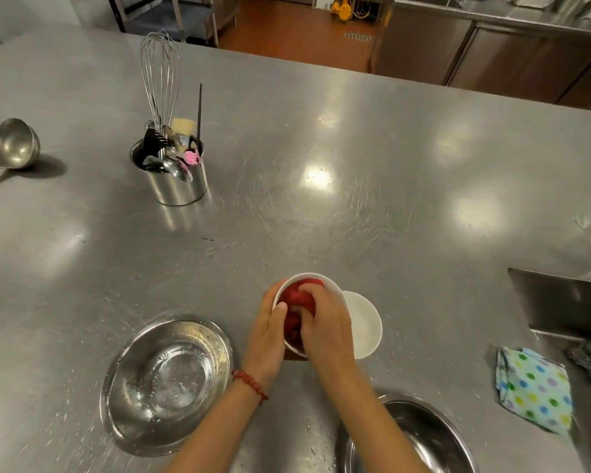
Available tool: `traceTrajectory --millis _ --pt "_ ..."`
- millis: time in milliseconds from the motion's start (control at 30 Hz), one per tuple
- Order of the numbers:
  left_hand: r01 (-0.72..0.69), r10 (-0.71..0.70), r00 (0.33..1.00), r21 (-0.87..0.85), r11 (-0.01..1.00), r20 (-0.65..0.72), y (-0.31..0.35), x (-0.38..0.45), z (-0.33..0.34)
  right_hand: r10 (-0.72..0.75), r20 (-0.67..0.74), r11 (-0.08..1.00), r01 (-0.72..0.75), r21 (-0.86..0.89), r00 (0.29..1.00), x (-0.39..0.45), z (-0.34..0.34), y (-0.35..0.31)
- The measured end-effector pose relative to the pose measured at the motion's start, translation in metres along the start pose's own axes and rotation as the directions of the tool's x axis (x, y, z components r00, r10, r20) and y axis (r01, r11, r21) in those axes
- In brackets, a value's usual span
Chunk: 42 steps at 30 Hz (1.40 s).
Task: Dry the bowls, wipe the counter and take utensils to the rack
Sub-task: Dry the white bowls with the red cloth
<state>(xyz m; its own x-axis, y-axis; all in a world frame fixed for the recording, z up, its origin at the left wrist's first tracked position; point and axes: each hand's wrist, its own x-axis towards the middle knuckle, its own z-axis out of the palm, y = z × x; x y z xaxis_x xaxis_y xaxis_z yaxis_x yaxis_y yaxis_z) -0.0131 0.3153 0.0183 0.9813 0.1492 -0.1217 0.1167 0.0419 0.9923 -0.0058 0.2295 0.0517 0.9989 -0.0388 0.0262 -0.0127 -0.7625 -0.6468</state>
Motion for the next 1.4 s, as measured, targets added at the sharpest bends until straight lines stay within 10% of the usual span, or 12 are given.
traceTrajectory --millis 167,300,433,533,733,867,1033,1400 --pt "-0.001 0.001 0.999 -0.009 1.0 -0.033 0.004 -0.005 0.007 0.14 0.219 0.932 -0.053 -0.36 0.966 0.002 -0.01 -0.001" --pt "0.016 -0.016 0.997 -0.011 1.0 -0.078 -0.006 -0.016 0.011 -0.032 0.449 0.999 0.03 0.011 0.893 0.008 -0.029 0.015" --pt "0.02 -0.019 0.999 0.038 0.999 -0.034 -0.005 -0.014 0.01 -0.033 0.166 0.96 -0.015 0.28 0.986 -0.001 -0.015 0.016" --pt "-0.027 0.028 0.999 0.044 0.999 -0.034 0.002 -0.012 0.01 -0.068 -0.068 0.998 0.068 -0.007 0.995 -0.007 -0.001 0.013" --pt "0.01 -0.009 0.996 0.007 1.0 -0.088 -0.006 -0.014 0.011 0.17 0.294 0.888 -0.018 -0.459 0.941 0.001 -0.006 0.004" --pt "0.01 -0.007 0.993 0.027 1.0 -0.115 -0.014 -0.019 0.007 0.089 0.52 0.996 -0.089 -0.024 0.85 0.011 -0.021 0.02" --pt "0.053 -0.057 0.986 -0.028 0.998 -0.156 -0.015 -0.001 -0.002 0.126 0.21 0.762 -0.23 0.605 0.969 -0.001 -0.015 0.033" --pt "0.301 -0.331 0.902 -0.146 0.942 -0.278 -0.027 0.04 -0.009 0.284 0.047 0.685 -0.237 0.689 0.958 -0.004 -0.026 0.058"
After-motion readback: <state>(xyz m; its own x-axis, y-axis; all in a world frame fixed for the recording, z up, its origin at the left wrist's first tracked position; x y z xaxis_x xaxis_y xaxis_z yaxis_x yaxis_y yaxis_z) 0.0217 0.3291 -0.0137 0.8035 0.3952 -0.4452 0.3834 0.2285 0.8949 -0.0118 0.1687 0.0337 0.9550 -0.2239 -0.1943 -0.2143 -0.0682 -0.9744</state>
